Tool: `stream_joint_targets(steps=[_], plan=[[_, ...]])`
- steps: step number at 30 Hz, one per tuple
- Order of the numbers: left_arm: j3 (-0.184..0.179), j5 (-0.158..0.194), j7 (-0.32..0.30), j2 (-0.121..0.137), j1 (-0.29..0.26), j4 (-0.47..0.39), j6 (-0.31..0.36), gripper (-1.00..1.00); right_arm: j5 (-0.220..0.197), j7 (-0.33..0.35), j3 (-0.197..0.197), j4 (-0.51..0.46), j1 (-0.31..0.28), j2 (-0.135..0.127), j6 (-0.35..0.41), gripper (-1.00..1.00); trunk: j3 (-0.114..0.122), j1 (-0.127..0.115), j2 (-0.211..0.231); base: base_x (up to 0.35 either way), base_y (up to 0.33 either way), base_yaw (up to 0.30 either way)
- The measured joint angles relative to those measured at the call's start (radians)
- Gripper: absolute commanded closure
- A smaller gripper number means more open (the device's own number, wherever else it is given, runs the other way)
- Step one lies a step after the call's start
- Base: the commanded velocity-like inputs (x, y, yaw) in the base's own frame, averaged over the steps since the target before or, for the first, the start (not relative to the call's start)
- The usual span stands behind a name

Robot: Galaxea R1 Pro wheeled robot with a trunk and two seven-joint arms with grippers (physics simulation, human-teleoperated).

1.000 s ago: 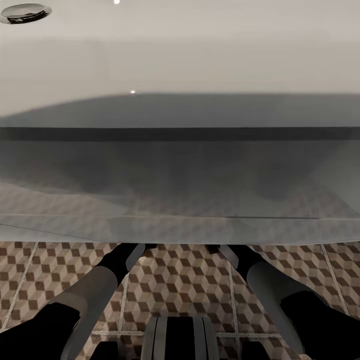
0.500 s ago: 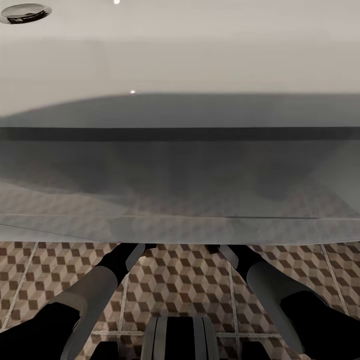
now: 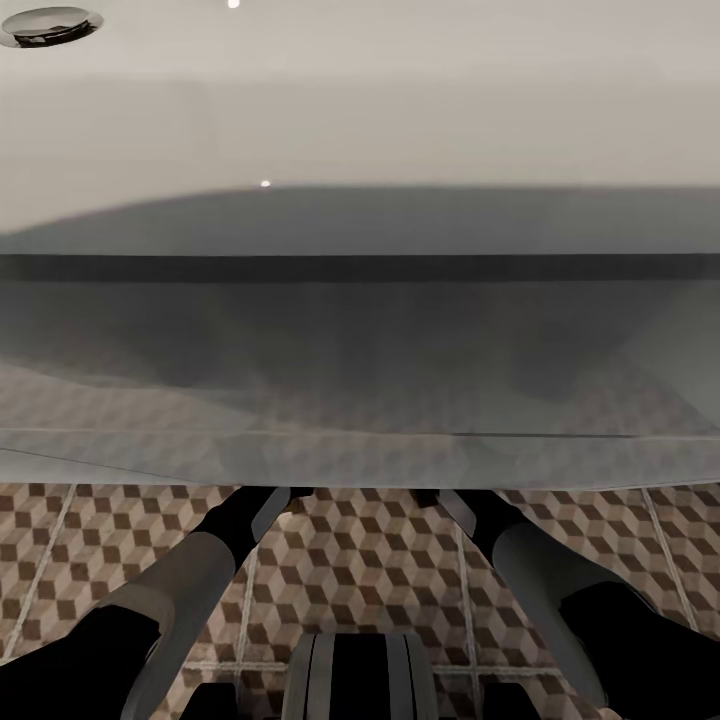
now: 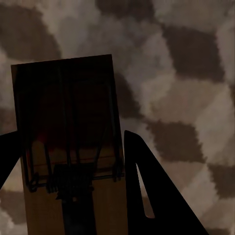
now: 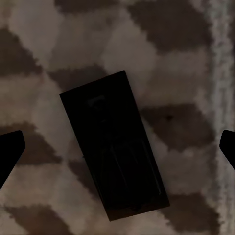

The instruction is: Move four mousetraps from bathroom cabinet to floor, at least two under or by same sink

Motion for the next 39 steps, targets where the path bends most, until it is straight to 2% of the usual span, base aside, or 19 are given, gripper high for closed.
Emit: stream_joint_targets(steps=[28,39], plan=[[-0.001,-0.002,-0.002,0.000,-0.001,0.002,-0.001,1.00,0.000,0.000,0.001,0.000,0.000,0.001,0.000,-1.00,0.000,0.000,0.000,0.000,0.000,0.000],[-0.003,-0.005,-0.003,0.000,-0.029,0.070,-0.004,1.00,-0.001,0.000,0.001,0.000,0.000,0.001,0.000,-1.00,0.000,0.000,0.000,0.000,0.000,0.000]])
